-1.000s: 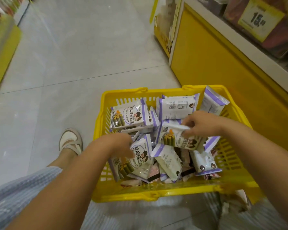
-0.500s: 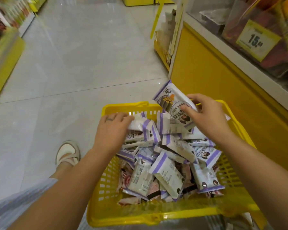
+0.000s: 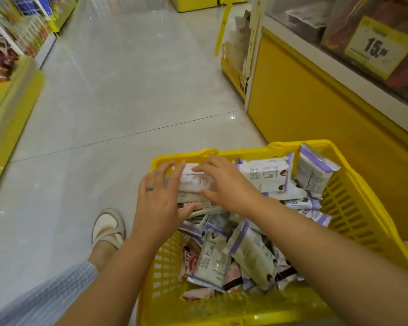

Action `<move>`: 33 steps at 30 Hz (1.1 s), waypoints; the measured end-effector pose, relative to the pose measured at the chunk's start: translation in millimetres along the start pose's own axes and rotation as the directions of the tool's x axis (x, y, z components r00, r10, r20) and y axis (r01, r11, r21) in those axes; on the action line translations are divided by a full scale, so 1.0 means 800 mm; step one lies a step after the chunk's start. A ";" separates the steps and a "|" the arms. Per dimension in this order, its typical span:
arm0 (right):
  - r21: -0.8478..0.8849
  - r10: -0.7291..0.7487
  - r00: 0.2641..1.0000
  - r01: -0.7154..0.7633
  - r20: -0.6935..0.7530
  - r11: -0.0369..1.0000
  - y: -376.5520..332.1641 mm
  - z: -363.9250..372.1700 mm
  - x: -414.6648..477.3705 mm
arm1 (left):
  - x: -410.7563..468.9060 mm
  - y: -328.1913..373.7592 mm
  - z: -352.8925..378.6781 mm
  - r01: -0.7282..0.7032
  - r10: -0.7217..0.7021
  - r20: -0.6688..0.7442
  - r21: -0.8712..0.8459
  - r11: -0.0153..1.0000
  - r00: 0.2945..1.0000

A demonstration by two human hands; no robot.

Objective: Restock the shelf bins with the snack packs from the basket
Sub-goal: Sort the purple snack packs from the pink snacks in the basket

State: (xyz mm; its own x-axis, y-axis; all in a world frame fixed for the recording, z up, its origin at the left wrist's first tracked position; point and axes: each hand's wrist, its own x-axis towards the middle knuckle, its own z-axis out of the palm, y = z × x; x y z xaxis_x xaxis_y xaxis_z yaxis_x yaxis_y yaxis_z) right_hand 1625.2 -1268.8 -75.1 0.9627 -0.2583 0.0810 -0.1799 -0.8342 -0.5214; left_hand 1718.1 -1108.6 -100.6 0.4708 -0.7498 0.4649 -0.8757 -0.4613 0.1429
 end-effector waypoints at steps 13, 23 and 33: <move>-0.178 0.092 0.873 -0.006 0.479 0.984 0.067 0.017 -0.111 | 0.002 0.030 0.009 0.007 -0.010 0.278 0.012 1.000 0.960; -0.390 0.179 0.756 0.108 0.629 0.914 0.062 0.010 -0.105 | -0.051 0.070 0.048 0.054 0.136 0.828 -0.197 0.979 0.545; -0.351 0.390 0.689 -0.206 0.610 0.913 0.099 -0.027 -0.136 | -0.046 0.111 0.093 -0.305 0.167 0.867 -0.019 0.952 0.470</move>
State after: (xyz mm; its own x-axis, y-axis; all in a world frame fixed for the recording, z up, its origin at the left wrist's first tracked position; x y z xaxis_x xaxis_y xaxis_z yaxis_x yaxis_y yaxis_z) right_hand 1501.9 -1316.9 -106.8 0.7169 -0.2061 -0.6660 -0.4338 -0.8798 -0.1946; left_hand 1630.7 -1157.2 -170.3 0.1674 -0.8405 -0.5152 -0.9794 -0.2018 0.0110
